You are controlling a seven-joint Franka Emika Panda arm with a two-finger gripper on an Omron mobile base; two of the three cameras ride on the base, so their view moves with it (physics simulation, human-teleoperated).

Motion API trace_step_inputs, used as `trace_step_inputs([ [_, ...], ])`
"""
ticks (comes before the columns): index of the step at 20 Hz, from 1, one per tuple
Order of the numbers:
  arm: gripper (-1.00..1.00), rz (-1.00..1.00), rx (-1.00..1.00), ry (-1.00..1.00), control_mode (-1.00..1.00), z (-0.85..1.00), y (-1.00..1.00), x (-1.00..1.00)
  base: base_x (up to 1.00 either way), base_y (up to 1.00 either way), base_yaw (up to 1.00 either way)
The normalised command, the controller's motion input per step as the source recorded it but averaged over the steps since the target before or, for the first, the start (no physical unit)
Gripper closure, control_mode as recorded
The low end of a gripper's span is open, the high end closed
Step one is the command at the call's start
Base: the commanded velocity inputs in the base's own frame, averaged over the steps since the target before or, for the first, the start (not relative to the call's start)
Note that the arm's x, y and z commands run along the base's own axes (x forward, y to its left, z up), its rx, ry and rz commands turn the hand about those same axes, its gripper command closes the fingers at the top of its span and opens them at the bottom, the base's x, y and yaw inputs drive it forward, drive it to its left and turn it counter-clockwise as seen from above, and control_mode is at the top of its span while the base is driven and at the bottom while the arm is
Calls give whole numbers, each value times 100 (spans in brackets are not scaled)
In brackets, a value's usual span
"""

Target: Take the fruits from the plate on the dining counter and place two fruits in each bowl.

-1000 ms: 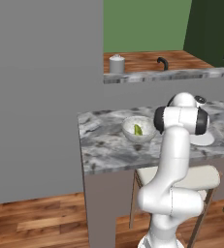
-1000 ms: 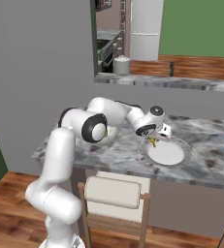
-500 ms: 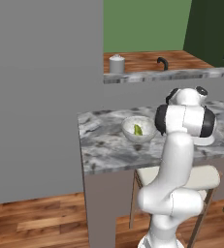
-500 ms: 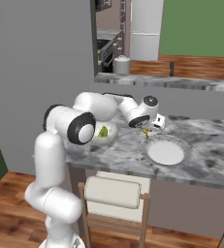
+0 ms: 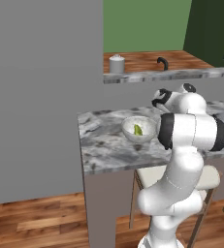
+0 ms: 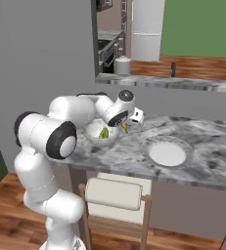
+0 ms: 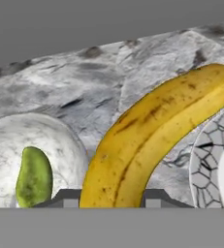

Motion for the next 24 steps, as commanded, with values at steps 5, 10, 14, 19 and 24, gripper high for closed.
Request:
trace_step_inputs([
  [5, 100, 0, -2, 0, -100, 43, 100, -11, 0, 0, 0],
  [10, 100, 0, 0, 9, -100, 32, 65, 8, 0, 0, 0],
  [14, 100, 0, 0, 14, -100, 8, 29, 21, 0, 0, 0],
  [19, 100, -1, -3, 5, -100, -9, 4, 11, 0, 0, 0],
  [24, 100, -4, -5, 0, -100, -41, 0, -2, 0, 0, 0],
])
